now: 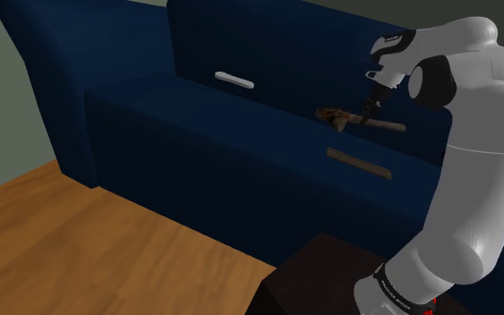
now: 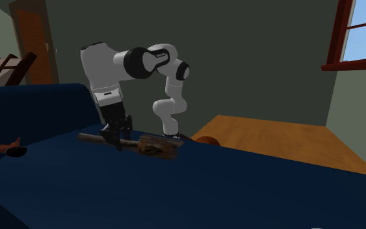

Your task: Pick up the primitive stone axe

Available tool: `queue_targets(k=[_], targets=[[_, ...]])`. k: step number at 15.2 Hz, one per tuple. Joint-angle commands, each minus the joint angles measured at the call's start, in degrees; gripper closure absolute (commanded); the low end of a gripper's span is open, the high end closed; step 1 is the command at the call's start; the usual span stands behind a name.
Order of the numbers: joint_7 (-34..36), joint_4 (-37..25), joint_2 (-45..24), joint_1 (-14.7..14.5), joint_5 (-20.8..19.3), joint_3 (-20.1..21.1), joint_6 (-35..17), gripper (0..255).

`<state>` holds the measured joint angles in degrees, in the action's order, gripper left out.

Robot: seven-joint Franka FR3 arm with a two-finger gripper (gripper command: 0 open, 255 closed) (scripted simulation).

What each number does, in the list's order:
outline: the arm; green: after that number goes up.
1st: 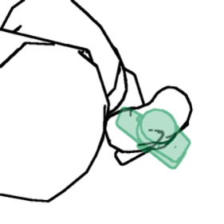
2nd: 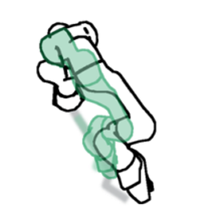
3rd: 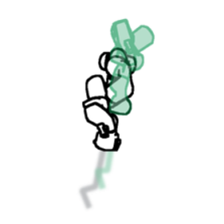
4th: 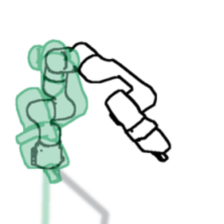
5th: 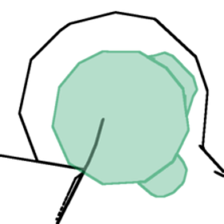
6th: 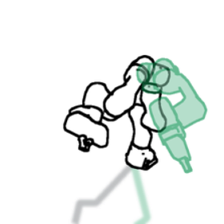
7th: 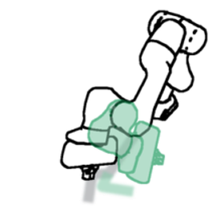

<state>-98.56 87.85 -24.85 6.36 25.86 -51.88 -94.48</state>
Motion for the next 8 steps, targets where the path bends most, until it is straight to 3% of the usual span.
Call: queue_targets(k=[1, 8], targets=[[0.4, -1.2, 0.4, 0.1, -0.3, -0.2, 1.4, 255], [1.1, -5.1, 0.6, 0.9, -0.6, -0.3, 5.2, 255]])
